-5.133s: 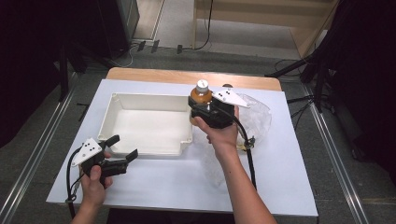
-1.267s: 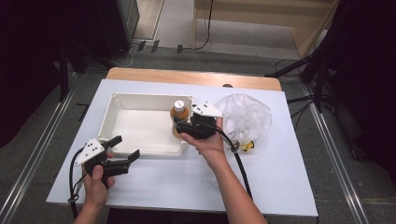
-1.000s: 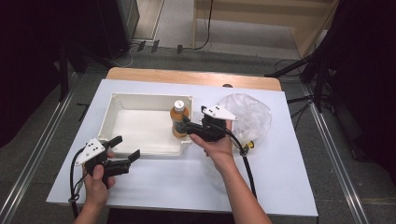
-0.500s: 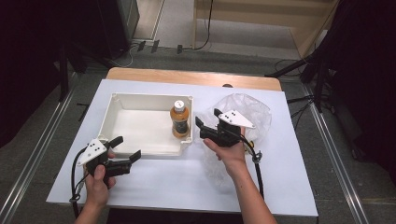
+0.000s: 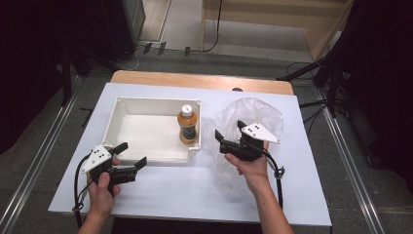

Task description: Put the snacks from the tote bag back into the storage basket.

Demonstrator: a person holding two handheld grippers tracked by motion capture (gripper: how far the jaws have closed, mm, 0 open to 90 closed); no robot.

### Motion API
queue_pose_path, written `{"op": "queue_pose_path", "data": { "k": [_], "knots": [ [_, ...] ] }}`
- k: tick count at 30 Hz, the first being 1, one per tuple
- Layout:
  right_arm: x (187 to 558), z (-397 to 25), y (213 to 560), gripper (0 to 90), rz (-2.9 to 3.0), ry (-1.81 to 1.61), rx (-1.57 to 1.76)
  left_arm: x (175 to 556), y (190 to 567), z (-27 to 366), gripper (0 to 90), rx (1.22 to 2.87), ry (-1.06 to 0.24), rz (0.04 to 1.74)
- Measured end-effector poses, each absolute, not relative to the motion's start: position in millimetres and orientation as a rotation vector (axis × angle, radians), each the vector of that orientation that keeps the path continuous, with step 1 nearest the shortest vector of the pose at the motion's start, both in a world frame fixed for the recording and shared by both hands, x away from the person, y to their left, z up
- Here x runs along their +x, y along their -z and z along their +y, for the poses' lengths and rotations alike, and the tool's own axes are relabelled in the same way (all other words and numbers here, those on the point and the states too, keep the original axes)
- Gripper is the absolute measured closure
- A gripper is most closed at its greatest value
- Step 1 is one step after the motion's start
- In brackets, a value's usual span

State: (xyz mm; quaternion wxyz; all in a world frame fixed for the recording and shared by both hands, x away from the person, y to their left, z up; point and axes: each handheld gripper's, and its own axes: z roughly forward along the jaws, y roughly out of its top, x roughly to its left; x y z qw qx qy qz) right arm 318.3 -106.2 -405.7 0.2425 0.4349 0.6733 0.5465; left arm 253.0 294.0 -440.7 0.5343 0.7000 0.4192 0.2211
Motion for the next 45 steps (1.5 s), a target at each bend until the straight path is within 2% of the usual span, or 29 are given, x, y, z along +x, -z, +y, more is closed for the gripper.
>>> {"op": "queue_pose_path", "data": {
  "k": [18, 26, 45],
  "knots": [
    [294, -144, 418, 15.0, 1.815, -1.480, 1.217, 254, 443, 290, 9.5, 1.685, -0.535, 0.990],
    [287, -160, 438, 15.9, 1.784, -1.449, 1.288, 255, 442, 291, 9.5, 1.673, -0.525, 0.987],
    [270, -213, 442, 18.5, 1.679, -1.406, 1.365, 255, 444, 289, 9.5, 1.685, -0.524, 0.991]
  ]
}}
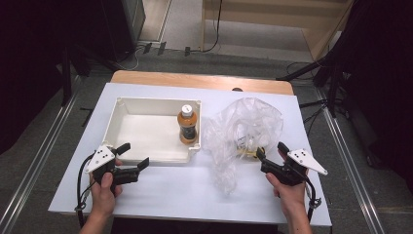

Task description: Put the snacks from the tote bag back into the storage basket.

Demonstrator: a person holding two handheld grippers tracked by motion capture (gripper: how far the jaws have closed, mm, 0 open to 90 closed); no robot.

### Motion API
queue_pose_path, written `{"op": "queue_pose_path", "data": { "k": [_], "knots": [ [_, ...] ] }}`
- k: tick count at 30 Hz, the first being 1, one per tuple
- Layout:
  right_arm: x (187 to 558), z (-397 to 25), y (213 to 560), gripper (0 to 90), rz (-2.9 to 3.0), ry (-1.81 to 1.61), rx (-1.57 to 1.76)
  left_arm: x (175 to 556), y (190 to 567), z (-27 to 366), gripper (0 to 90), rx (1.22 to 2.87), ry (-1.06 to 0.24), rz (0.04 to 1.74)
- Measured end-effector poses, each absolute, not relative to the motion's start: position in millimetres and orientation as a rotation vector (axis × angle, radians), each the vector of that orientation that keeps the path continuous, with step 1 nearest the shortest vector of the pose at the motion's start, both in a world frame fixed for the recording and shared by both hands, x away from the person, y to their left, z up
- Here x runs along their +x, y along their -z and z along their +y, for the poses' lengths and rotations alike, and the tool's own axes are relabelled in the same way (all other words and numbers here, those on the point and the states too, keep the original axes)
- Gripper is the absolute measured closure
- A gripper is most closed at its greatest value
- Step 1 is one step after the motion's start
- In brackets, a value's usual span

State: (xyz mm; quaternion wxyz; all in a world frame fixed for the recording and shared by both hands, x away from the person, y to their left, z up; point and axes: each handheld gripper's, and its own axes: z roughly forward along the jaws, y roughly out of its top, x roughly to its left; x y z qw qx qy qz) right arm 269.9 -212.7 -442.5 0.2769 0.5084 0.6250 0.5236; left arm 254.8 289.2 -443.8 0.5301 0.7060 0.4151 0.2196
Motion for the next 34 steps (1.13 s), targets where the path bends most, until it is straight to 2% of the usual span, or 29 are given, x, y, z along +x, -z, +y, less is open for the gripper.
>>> {"op": "queue_pose_path", "data": {
  "k": [22, 34],
  "knots": [
    [254, -262, 453, 20.5, 1.606, -1.339, 1.440, 255, 444, 292, 9.5, 1.679, -0.522, 1.004],
    [255, -268, 459, 20.7, 1.598, -1.317, 1.473, 256, 444, 291, 9.5, 1.682, -0.519, 0.998]
  ]
}}
